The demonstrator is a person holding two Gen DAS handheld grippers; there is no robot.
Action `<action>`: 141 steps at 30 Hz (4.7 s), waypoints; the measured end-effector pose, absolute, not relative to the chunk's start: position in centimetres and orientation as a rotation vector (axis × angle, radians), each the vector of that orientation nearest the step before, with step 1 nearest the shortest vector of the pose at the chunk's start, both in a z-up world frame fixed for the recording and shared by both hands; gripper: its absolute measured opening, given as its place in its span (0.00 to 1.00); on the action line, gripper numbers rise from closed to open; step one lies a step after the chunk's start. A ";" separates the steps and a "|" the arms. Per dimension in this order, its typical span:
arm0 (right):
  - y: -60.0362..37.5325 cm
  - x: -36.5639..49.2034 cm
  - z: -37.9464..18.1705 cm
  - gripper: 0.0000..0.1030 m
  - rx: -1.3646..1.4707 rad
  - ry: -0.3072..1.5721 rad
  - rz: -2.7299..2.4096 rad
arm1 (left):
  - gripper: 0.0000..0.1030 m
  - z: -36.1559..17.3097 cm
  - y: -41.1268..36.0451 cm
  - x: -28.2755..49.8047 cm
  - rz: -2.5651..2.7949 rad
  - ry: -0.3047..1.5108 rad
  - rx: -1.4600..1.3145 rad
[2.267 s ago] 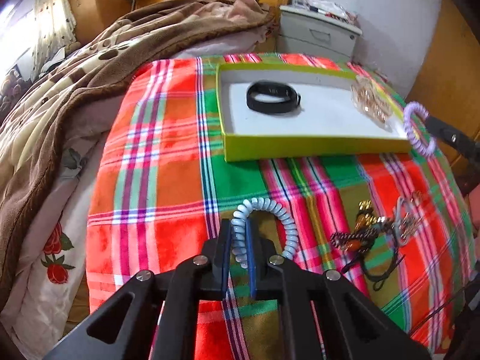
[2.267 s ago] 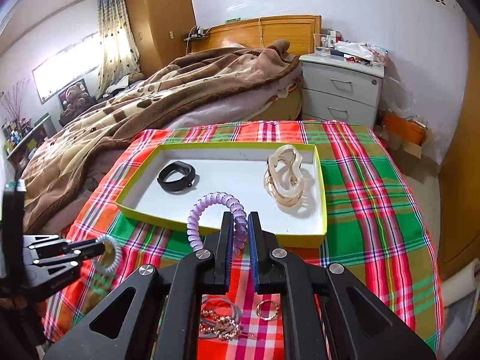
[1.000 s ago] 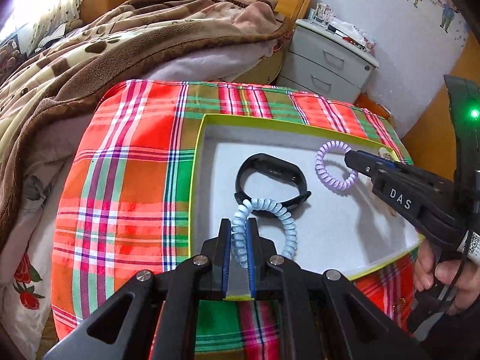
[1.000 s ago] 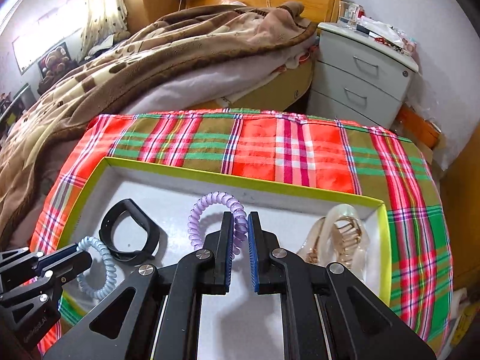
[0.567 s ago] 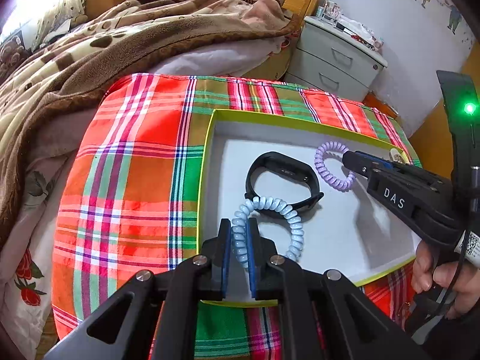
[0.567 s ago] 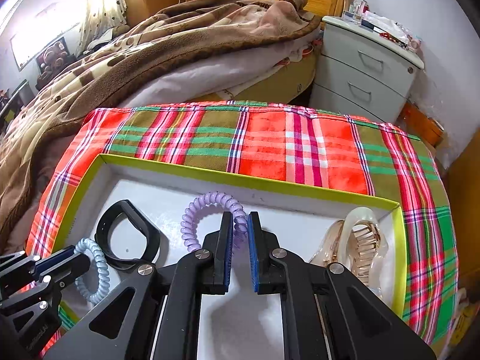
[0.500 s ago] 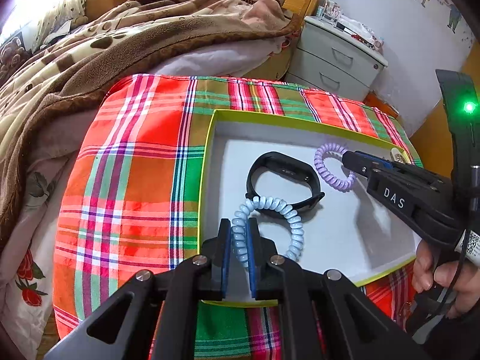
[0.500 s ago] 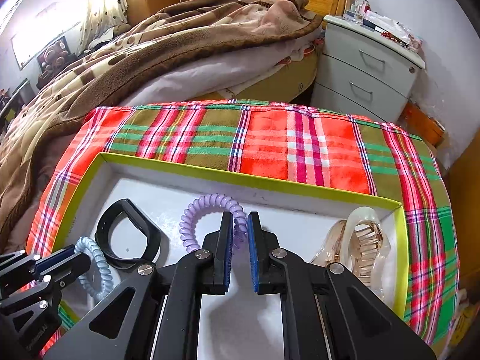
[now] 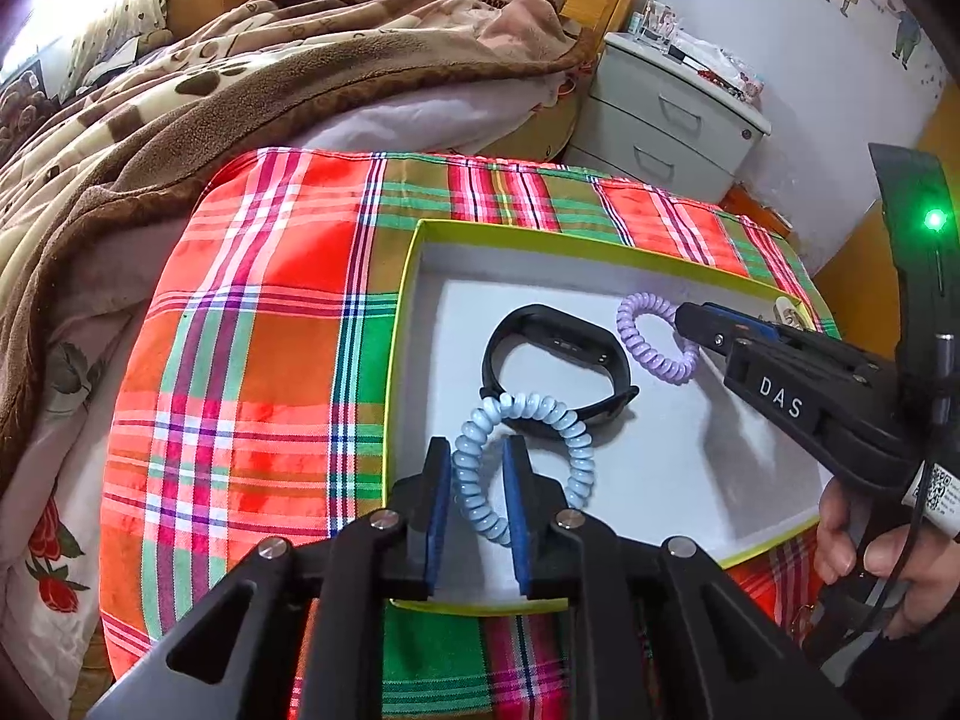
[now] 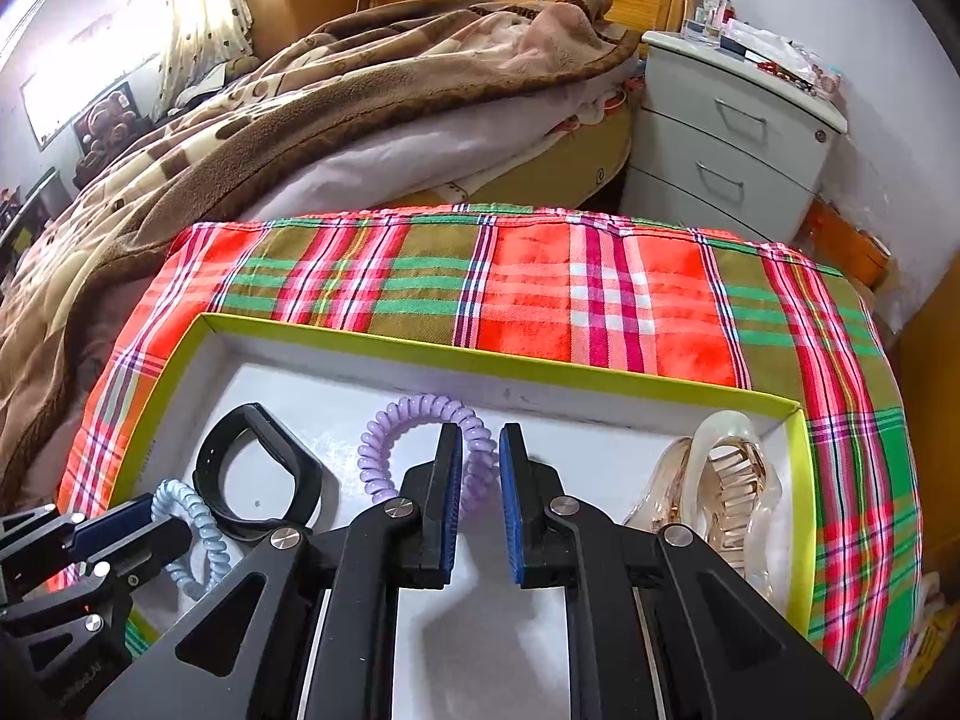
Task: Organize jewelry
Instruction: 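Lower the coil hair ties into the box and open both grippers, then lift both open grippers away from the box, then move both open grippers down to the jewelry pile on the bedspread, then grasp the amber beaded bracelet with the left gripper while the right grasps the gold ring, then carry the beaded bracelet and gold ring over the box with both grippers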
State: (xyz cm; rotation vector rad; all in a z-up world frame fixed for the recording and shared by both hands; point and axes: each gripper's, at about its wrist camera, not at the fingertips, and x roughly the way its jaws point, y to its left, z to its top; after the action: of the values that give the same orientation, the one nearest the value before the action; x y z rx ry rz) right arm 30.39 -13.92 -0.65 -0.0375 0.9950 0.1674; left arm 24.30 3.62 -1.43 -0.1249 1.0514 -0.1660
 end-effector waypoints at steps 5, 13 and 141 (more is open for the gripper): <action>-14.4 29.6 0.1 0.25 -0.015 0.976 0.174 | 0.28 -1.2 3.3 24.0 -0.180 1.048 -0.123; -15.3 27.0 2.3 0.26 0.028 0.916 0.195 | 0.37 0.5 3.8 22.1 -0.186 1.004 -0.132; -21.7 10.6 2.9 0.23 0.060 0.795 0.123 | 0.27 1.7 2.1 11.1 -0.317 0.885 -0.079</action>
State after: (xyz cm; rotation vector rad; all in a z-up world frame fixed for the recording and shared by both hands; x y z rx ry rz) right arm 10.61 -21.70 2.89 0.0603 0.7950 0.1235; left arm 11.05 2.10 1.75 -0.0791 0.8852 -0.3170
